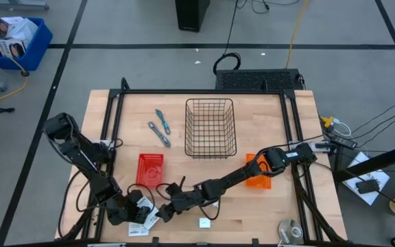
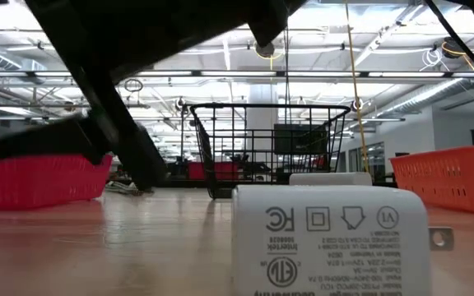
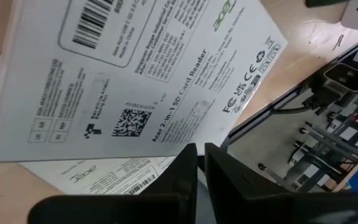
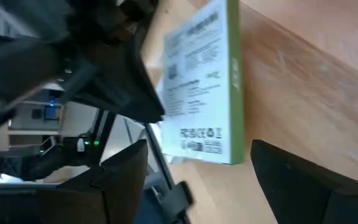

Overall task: Pick and place items into bin
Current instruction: Put the white card reader box into the orange bin

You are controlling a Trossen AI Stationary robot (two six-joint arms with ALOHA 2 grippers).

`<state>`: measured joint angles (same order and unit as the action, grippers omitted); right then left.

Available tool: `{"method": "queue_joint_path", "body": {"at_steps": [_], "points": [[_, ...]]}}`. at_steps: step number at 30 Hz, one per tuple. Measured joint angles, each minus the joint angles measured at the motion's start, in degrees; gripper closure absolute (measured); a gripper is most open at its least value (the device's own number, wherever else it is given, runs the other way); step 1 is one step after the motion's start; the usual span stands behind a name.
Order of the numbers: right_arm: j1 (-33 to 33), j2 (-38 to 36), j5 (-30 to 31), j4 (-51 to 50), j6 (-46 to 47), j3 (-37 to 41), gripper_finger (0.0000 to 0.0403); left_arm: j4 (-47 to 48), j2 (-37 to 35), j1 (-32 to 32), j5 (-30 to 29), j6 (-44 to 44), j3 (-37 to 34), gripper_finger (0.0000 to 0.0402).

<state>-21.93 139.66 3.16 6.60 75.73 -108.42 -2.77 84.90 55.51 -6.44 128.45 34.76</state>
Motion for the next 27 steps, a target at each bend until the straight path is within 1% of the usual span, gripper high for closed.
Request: {"method": "queue_joint_path", "body": {"at_steps": [5, 19, 23, 27], "points": [[0.2, 0.0, -1.1, -2.8, -0.1, 0.0, 0.0126, 0.6, 0.0, 0.0, 0.1, -0.2, 0.0, 0.0366], [0.2, 0.8, -1.5, -0.1, 0.6, -0.2, 0.0126, 1.3, 0.0, 0.0, 0.3, -0.2, 0.0, 0.0366], [0.0, 4.6, -4.7, -0.4, 2.5, -4.1, 0.0126, 1.3, 0.0, 0.0, 0.2, -0.3, 0.0, 0.0366], [-0.6, 7.8, -5.5, -0.1, 3.1, -9.3, 0.0126, 1.4, 0.0, 0.0, 0.0, -0.3, 0.0, 0.0366]]}}
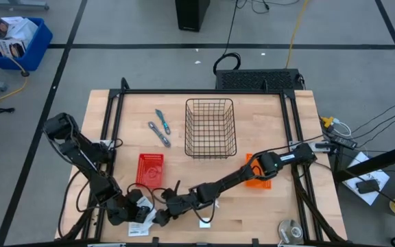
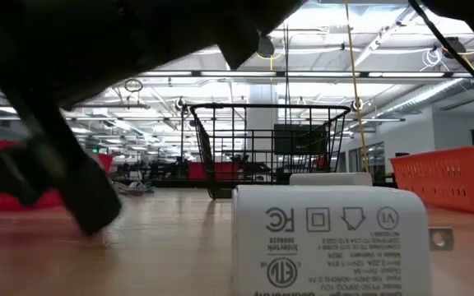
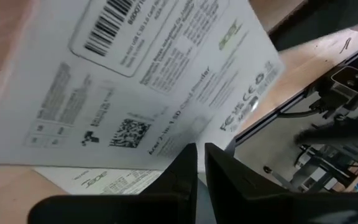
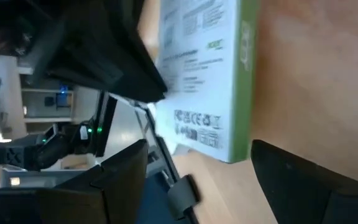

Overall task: Pick and place items into bin
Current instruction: Put the white card reader box into the orange bin

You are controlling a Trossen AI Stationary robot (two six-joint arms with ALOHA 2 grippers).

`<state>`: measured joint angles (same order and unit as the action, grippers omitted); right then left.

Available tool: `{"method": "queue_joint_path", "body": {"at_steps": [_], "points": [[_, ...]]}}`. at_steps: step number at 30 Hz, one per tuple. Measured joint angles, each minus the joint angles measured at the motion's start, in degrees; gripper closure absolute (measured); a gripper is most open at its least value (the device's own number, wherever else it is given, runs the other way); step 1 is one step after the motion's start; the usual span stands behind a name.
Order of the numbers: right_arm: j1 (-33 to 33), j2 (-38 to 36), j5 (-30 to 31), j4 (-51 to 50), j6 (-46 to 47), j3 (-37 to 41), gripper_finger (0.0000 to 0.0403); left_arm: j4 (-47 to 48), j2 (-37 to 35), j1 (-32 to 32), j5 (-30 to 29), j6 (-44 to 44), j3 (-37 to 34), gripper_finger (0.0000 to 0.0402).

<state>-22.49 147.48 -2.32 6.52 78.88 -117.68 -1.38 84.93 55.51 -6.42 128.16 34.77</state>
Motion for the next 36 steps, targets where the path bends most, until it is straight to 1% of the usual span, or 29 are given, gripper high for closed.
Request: {"method": "queue_joint_path", "body": {"at_steps": [6, 10, 13, 16, 18, 21, 24, 34, 35, 36], "points": [[-0.1, 0.6, 0.8, 0.0, -1.5, -1.1, 0.0126, -1.0, 1.2, 0.0, 0.3, 0.0, 0.0, 0.0366], [-0.1, 0.7, 0.9, 1.4, -2.5, -1.1, 0.0126, -5.3, 3.6, 0.0, 1.0, 0.1, 0.1, 0.0366], [-0.2, 0.7, 2.1, 1.5, -3.5, -1.1, 0.0127, -8.3, 5.2, 0.0, 1.0, 0.2, 0.1, 0.0366], [-0.1, 0.7, 2.1, 1.8, -3.6, -1.0, 0.0134, -9.8, 6.3, 0.0, 0.9, 0.4, 0.2, 0.0366], [-0.1, 0.7, 0.9, 1.8, -4.8, -1.0, 0.0145, -10.2, 6.6, -0.2, 1.0, 0.9, 0.2, 0.0366], [-0.1, 0.7, -0.5, 1.8, -5.8, -1.0, 0.0171, -10.2, 6.7, -0.3, 1.0, 0.8, 0.2, 0.0366], [-0.2, 0.7, -0.7, 0.5, -6.2, -1.0, 0.0205, -9.9, 6.7, -0.8, 0.9, 0.5, 0.2, 0.0366], [-0.3, 0.6, -2.5, 0.2, -9.9, -1.0, 0.0356, -9.7, 6.7, -1.0, 0.9, -0.1, 0.2, 0.0366], [-0.3, 0.6, -2.8, 0.4, -10.2, -1.0, 0.0367, -9.7, 6.7, -1.0, 0.9, -0.1, 0.2, 0.0366], [-0.2, 0.5, -3.1, 0.6, -10.5, -1.0, 0.0369, -9.8, 6.7, -1.0, 0.9, -0.2, 0.1, 0.0366]]}}
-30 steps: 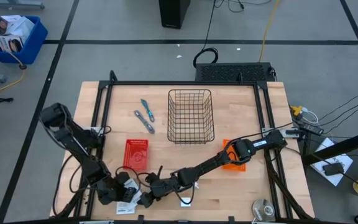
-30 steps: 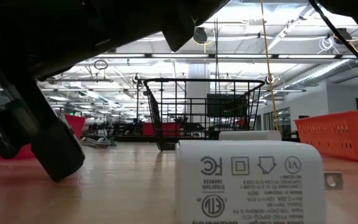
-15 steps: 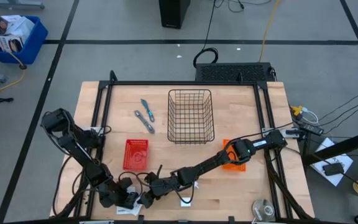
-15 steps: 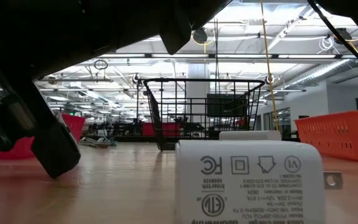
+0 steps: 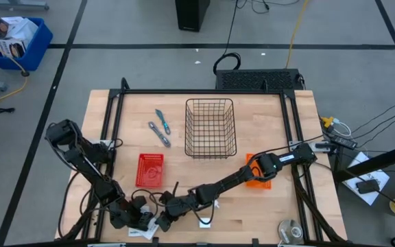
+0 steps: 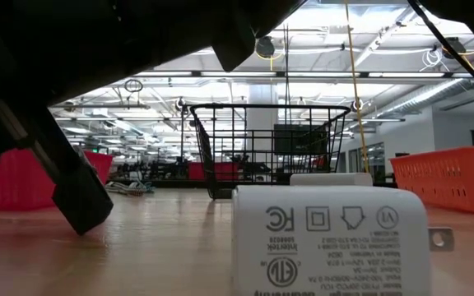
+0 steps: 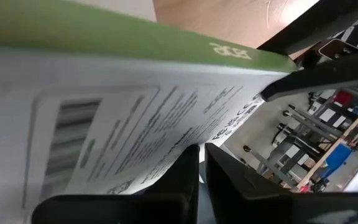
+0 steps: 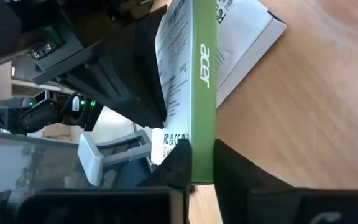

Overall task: Pick and place items into bin
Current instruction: Put the white card reader box into the orange bin

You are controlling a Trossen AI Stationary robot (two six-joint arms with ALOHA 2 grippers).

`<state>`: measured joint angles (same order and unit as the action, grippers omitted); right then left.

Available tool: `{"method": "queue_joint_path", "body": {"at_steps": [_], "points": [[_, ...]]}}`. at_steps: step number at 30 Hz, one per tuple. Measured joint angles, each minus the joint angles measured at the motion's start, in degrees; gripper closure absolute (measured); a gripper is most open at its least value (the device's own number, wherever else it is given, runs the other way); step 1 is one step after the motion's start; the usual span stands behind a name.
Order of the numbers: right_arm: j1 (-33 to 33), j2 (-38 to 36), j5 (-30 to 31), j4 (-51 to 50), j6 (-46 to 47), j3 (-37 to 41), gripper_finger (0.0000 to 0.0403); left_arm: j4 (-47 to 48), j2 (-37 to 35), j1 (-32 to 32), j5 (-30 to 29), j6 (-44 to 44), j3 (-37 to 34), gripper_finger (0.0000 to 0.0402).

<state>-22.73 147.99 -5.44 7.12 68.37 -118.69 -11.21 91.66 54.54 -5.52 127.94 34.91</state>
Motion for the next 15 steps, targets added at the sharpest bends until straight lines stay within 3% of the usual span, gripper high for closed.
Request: {"method": "queue_joint_path", "body": {"at_steps": [6, 15], "points": [[0.3, -1.6, -0.9, -1.5, -1.8, 0.2, 0.0369, -4.2, 0.2, 0.0, -2.2, -2.8, -0.2, 0.0366], [0.6, -10.1, -0.4, -16.4, -7.7, 0.2, 0.0370, -10.2, -4.9, -0.3, -19.3, -12.5, -0.2, 0.0366]]}}
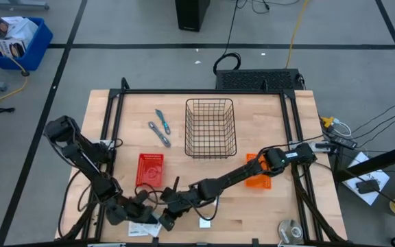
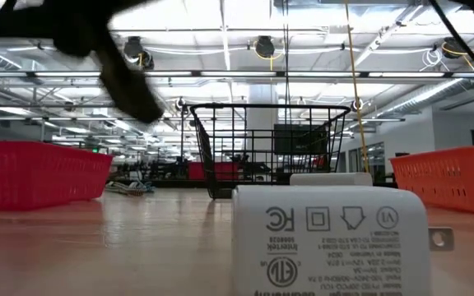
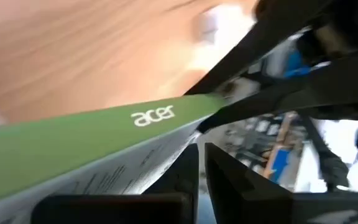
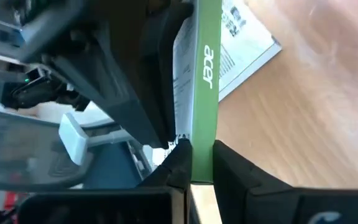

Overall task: Pick and place items into bin
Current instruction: Put the white card reader box into the orange bin

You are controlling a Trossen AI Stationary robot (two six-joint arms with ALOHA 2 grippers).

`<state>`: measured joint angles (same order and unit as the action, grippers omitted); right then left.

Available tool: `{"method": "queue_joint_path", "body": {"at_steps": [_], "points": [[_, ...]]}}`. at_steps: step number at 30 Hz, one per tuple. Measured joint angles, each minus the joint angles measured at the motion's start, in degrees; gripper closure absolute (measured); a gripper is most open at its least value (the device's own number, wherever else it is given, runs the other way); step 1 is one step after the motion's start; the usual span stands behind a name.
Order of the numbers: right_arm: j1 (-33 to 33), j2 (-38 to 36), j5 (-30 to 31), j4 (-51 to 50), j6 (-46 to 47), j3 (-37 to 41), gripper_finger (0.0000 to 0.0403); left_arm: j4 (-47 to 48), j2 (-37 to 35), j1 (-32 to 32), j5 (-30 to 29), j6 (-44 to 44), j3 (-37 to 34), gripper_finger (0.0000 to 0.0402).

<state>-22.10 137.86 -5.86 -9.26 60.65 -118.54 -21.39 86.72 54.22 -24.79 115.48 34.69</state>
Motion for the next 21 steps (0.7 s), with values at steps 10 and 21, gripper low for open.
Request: {"method": "queue_joint_path", "body": {"at_steps": [10, 21], "points": [[0.7, -10.0, 3.8, -19.1, -5.2, -0.3, 0.0370, -6.9, -11.9, -0.1, -12.0, -28.0, 0.0, 0.0366], [0.1, -20.0, 15.2, -43.3, -3.5, -0.2, 0.0370, -14.8, -22.1, -0.1, -18.4, -54.2, 0.0, 0.0366]]}}
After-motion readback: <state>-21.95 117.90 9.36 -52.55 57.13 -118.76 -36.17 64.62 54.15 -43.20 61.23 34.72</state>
